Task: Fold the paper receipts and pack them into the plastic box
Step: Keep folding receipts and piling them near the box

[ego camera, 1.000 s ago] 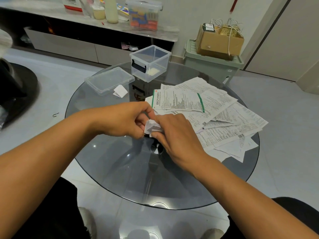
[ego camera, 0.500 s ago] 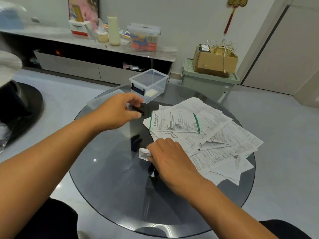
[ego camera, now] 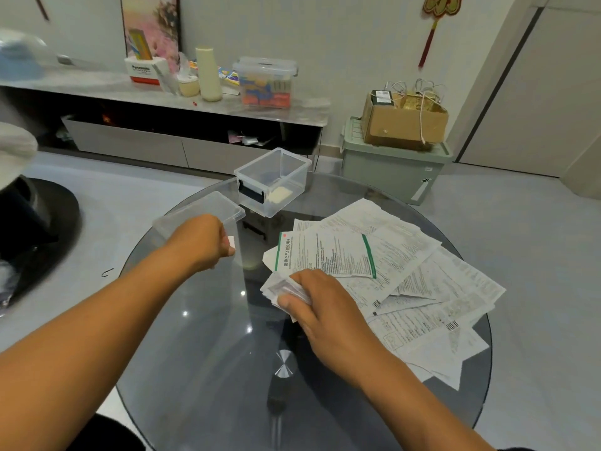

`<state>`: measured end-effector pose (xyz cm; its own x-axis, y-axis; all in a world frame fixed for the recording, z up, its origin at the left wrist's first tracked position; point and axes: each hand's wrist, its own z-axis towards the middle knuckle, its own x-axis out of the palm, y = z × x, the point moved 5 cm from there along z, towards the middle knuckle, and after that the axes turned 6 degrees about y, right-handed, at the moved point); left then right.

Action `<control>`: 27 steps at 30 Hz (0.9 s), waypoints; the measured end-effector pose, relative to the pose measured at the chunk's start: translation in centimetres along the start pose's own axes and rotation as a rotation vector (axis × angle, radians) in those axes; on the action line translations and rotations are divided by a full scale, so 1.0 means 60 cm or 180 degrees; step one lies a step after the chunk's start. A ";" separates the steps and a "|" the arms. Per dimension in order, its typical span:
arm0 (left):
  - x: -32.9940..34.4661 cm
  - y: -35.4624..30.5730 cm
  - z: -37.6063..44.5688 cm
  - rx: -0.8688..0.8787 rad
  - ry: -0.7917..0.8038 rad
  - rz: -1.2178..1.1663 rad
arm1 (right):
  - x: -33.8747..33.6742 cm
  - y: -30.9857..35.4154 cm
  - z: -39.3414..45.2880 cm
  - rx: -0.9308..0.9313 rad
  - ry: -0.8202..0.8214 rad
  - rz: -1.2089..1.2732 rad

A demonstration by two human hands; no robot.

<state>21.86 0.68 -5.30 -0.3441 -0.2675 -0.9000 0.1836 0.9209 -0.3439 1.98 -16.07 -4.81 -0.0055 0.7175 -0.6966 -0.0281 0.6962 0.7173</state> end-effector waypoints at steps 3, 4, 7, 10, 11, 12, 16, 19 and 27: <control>0.007 0.006 -0.001 0.0066 -0.0194 -0.0181 | -0.002 -0.001 0.005 0.0130 -0.0042 0.0354; 0.006 0.007 -0.001 0.0033 -0.0244 -0.0204 | -0.001 0.000 0.006 0.0178 -0.0021 0.0434; 0.004 0.008 0.006 -0.0102 -0.0238 -0.0254 | 0.003 -0.003 0.006 0.0290 0.0048 0.0555; 0.001 0.004 0.009 -0.0139 -0.0117 -0.0276 | 0.006 0.002 0.003 0.0377 0.0093 0.0635; 0.001 0.004 0.009 -0.0123 -0.0110 -0.0302 | 0.006 0.002 0.003 0.0390 0.0093 0.0646; 0.001 0.003 0.008 -0.0106 -0.0110 -0.0329 | 0.007 0.002 0.003 0.0390 0.0086 0.0647; 0.006 -0.004 -0.002 0.0000 -0.0052 -0.0228 | 0.009 -0.001 0.006 0.0431 0.0055 0.0741; 0.012 -0.013 -0.006 0.0088 -0.0005 -0.0166 | 0.014 -0.004 0.008 0.0451 0.0044 0.0824; 0.020 -0.023 -0.023 0.0157 0.0276 -0.0525 | 0.012 -0.007 0.015 0.0467 -0.0153 0.1111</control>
<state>19.93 -0.53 -5.55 -0.4510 -0.3863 -0.8046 0.1624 0.8509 -0.4995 2.88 -15.82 -5.62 0.0575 0.9099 -0.4109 0.1107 0.4033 0.9084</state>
